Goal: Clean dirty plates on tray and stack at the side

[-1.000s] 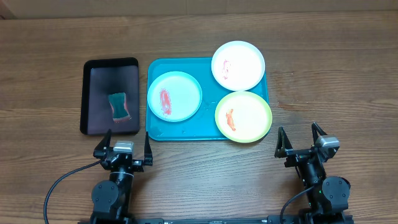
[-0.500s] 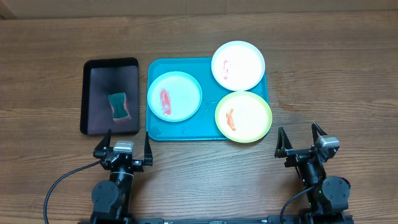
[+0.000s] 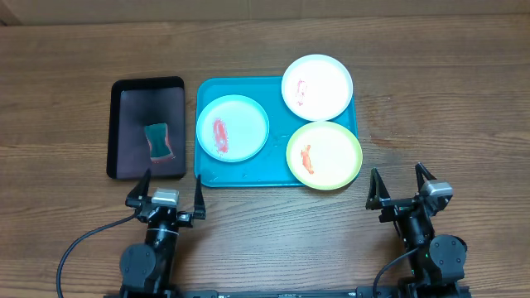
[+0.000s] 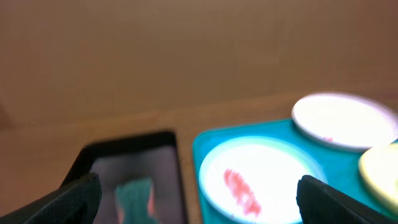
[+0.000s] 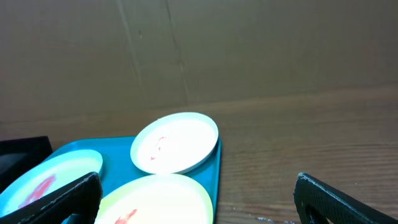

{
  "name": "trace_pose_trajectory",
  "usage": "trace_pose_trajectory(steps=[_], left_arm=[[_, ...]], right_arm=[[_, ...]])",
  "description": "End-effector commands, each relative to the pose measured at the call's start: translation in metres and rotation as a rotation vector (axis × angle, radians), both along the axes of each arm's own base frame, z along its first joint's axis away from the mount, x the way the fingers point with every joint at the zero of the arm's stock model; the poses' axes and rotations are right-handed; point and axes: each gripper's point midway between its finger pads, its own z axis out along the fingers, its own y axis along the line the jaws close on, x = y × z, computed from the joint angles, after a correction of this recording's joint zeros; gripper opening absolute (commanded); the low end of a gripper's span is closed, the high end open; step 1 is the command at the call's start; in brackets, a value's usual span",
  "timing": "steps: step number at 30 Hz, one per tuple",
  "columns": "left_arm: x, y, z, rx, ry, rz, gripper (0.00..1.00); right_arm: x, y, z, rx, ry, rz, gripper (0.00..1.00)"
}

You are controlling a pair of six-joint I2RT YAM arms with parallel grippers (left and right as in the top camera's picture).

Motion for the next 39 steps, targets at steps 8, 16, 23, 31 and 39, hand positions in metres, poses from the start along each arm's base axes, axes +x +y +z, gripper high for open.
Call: trace_pose_trajectory(steps=[8,16,23,31,39], left_arm=[[-0.004,-0.019,-0.024,-0.103,0.116,-0.107,1.0],[-0.008,-0.024,0.027,-0.104,-0.008,-0.146,1.0],[-0.032,-0.004,0.106,-0.022,0.027,-0.047,1.0],[-0.033,-0.003,0.181,-0.006,0.209,-0.034,1.0],[0.001,-0.006,0.203,0.014,0.525,-0.029,1.0]], right_arm=[[0.0,0.0,0.006,-0.001,-0.036,0.0,1.0],[-0.006,0.014,0.028,0.003,-0.087,0.085,1.0],[-0.013,0.016,0.079,0.002,-0.086,0.098,1.0],[0.006,0.028,0.142,-0.005,0.056,0.158,1.0],[0.046,0.048,0.166,0.003,0.381,0.249,1.0]])
